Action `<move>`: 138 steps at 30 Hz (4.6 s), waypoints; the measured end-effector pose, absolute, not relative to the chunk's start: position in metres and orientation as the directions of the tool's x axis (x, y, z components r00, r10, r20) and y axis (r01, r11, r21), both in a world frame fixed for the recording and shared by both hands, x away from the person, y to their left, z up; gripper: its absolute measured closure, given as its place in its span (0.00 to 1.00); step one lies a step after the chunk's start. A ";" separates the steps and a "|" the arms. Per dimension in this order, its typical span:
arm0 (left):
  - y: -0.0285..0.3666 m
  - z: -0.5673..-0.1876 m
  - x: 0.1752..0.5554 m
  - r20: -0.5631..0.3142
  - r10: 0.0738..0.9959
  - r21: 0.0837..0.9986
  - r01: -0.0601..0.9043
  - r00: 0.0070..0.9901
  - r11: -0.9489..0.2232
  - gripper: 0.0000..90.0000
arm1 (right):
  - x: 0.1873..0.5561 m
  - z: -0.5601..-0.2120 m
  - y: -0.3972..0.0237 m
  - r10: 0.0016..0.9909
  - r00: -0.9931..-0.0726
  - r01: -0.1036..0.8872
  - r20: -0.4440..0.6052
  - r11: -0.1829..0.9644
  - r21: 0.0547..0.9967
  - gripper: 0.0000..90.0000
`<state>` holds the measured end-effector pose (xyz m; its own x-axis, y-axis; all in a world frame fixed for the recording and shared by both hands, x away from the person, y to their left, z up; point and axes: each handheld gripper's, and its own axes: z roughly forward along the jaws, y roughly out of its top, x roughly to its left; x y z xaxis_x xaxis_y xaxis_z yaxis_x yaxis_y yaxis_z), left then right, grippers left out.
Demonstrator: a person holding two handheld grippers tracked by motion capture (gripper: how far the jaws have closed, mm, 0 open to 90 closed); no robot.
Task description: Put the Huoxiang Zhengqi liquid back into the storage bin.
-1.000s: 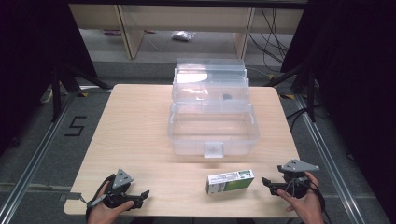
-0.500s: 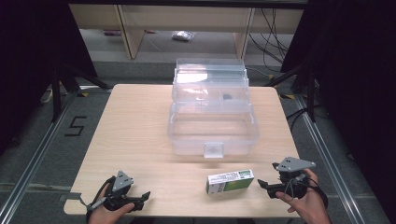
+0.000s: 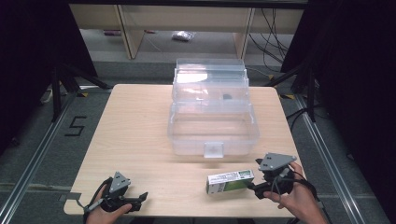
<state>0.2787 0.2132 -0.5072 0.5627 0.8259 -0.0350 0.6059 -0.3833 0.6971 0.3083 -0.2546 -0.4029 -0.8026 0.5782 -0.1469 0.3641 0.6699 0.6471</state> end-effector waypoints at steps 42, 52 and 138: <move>0.211 -0.507 0.280 -0.022 0.825 0.701 0.597 0.565 -0.391 0.18 | 0.347 -0.425 -0.164 0.228 -0.963 0.199 -0.142 0.962 0.189 0.46; 0.211 -0.506 0.280 -0.016 0.818 0.695 0.595 0.575 -0.404 0.18 | 0.357 -0.429 -0.164 0.147 -0.985 0.134 -0.096 0.983 0.127 0.58; 0.209 -0.507 0.282 -0.015 0.820 0.704 0.588 0.572 -0.398 0.19 | 0.456 -0.296 -0.158 0.135 -0.979 0.113 -0.151 0.983 0.143 0.72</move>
